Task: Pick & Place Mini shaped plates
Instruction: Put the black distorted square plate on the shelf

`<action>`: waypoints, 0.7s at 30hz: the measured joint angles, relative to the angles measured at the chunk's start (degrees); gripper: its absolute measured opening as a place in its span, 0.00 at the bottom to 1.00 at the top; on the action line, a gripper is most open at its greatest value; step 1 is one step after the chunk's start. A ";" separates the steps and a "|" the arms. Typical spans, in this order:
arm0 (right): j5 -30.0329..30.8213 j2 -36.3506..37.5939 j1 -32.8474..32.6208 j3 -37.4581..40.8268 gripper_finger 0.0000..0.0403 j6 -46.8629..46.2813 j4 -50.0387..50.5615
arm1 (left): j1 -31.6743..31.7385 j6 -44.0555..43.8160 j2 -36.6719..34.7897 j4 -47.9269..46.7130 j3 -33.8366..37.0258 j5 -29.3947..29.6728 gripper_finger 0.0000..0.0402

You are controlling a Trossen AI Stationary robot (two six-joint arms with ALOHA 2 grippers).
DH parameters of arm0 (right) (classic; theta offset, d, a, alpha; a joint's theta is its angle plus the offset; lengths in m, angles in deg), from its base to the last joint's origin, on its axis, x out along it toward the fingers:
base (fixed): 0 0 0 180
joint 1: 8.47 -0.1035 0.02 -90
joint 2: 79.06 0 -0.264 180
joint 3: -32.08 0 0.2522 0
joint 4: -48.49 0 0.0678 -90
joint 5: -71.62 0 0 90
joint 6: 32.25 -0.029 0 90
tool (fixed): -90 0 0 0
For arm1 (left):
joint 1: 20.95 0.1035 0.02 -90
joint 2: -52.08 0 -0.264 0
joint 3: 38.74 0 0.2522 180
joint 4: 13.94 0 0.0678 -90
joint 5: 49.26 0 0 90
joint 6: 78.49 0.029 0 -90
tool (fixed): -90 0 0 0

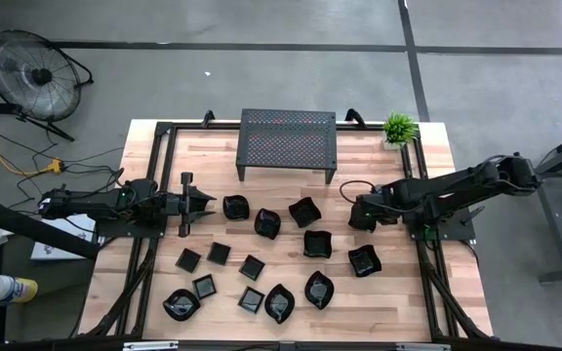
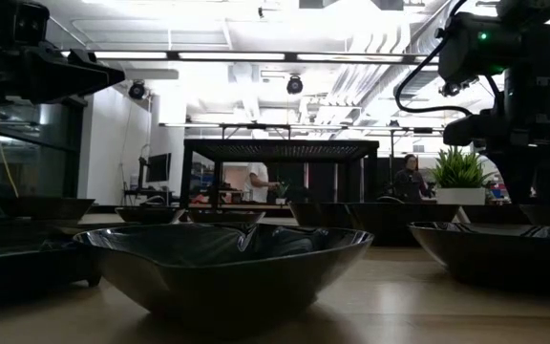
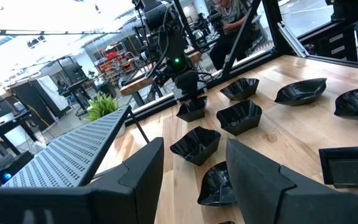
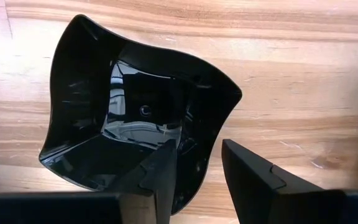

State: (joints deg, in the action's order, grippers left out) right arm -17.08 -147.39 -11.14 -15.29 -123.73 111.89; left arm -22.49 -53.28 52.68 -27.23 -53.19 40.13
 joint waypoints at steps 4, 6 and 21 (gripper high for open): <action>0.02 0.00 -0.01 0.00 0.30 0.00 -0.01 | 0.02 0.02 0.02 0.00 0.00 0.00 0.42; 0.03 0.00 0.00 0.00 0.30 -0.03 -0.04 | 0.02 0.02 0.02 0.00 0.00 0.00 0.42; 0.00 0.00 0.00 0.18 0.21 -1.59 -0.39 | 0.01 0.02 0.01 0.00 0.00 0.00 0.42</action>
State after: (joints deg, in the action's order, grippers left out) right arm -17.08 -147.39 -11.14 -15.11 -125.32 111.51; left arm -22.48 -53.26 52.69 -27.23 -53.19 40.13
